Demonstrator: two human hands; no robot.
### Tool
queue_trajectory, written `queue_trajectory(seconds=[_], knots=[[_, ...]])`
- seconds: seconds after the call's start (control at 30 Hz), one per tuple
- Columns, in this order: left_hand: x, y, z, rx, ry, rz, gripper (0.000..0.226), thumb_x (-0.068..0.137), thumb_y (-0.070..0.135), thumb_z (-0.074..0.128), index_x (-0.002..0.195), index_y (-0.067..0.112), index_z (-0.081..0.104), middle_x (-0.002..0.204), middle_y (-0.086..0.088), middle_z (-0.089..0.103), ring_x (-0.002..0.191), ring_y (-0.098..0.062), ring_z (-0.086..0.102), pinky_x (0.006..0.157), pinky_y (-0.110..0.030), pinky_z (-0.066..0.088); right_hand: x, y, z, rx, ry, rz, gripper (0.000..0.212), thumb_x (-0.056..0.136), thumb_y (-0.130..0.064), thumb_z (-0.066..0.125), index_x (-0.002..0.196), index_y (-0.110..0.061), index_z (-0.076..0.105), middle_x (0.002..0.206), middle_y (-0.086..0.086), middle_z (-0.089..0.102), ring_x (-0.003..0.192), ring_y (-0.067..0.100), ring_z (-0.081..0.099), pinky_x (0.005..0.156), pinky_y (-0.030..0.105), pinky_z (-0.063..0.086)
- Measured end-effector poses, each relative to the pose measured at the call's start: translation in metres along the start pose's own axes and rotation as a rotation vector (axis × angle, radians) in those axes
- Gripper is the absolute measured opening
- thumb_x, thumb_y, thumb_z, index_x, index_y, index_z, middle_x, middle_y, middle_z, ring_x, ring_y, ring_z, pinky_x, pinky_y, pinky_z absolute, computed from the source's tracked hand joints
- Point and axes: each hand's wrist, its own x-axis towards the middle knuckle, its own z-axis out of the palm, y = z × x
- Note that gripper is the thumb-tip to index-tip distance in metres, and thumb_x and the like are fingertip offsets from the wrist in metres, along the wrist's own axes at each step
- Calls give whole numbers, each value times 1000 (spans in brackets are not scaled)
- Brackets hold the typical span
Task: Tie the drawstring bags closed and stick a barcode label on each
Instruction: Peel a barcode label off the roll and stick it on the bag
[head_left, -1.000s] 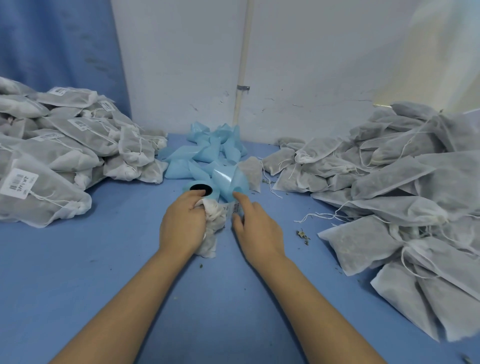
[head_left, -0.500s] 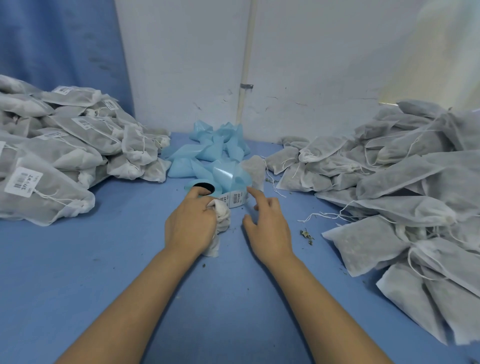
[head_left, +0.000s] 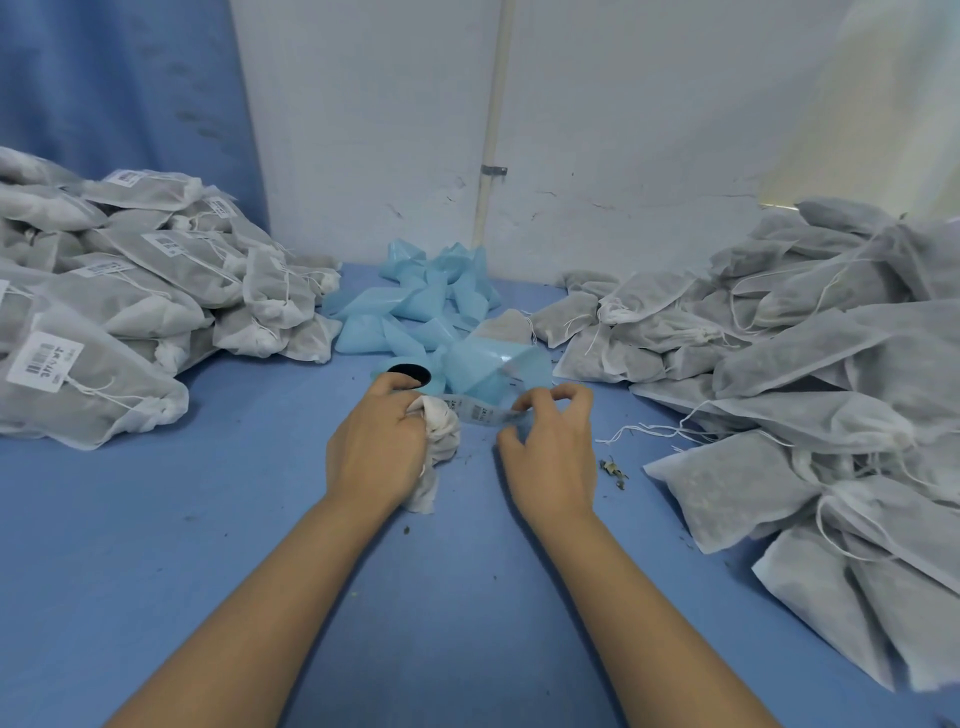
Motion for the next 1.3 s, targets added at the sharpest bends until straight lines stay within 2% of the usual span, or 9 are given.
queue_trajectory(seconds=[0.2,0.33,0.53,0.7,0.8,0.93,1.07,1.23,1.3], knots=[[1,1,0,75,-11,-8,39,89,11,39,110,30,66,146,18,36,119,-14,48,81,-27,33,1,5,-1,216,45,69,8,95,-16,49,92,-22,52,113,-8,27,76,19,52,56,29,35],[-3,-6,0,21,-24,126,27,90,10,40,89,22,65,144,23,36,100,-4,50,70,-28,36,2,4,1,315,49,21,12,96,-11,47,95,-18,57,116,-4,30,71,14,50,64,26,37],[-3,-4,-2,-192,-131,174,35,70,24,34,83,25,67,128,38,45,104,2,54,84,-33,46,-1,0,2,384,63,-84,20,94,-3,45,93,-17,58,114,-5,34,78,-14,47,66,5,37],[-9,-3,-1,-238,-120,216,33,72,21,38,86,32,66,100,28,57,93,0,55,83,-29,45,-1,1,1,447,141,-48,21,93,-5,45,98,-21,59,113,-6,34,74,-5,49,68,18,40],[-10,-1,-3,-381,-186,195,31,67,14,42,80,30,65,91,14,63,84,-1,57,76,-22,43,-2,1,-1,520,183,-23,28,94,-9,51,116,-26,52,110,-6,35,74,-2,50,67,12,42],[-9,1,-4,-541,-280,132,37,59,8,43,81,21,69,87,11,66,77,3,58,67,-11,41,-3,2,-2,634,34,12,32,91,-8,57,120,-18,50,98,-9,58,80,-10,55,71,3,41],[-9,1,-4,-584,-322,113,42,57,6,42,86,13,71,87,6,68,74,3,60,62,-6,41,-4,2,1,596,-146,-57,28,89,-10,62,116,-19,60,103,-15,63,93,-15,55,81,-2,37],[-8,2,-5,-577,-339,122,51,56,4,42,97,4,72,96,2,69,78,4,61,63,-5,40,-3,0,0,681,-191,-50,18,89,-12,66,97,-29,66,94,-15,69,92,-1,64,86,16,48],[-8,2,-5,-569,-337,129,51,55,5,42,97,4,72,96,3,69,80,3,62,64,-5,41,-3,0,-1,713,-188,-36,16,89,-12,66,93,-27,68,92,-13,71,88,0,65,81,15,49]])
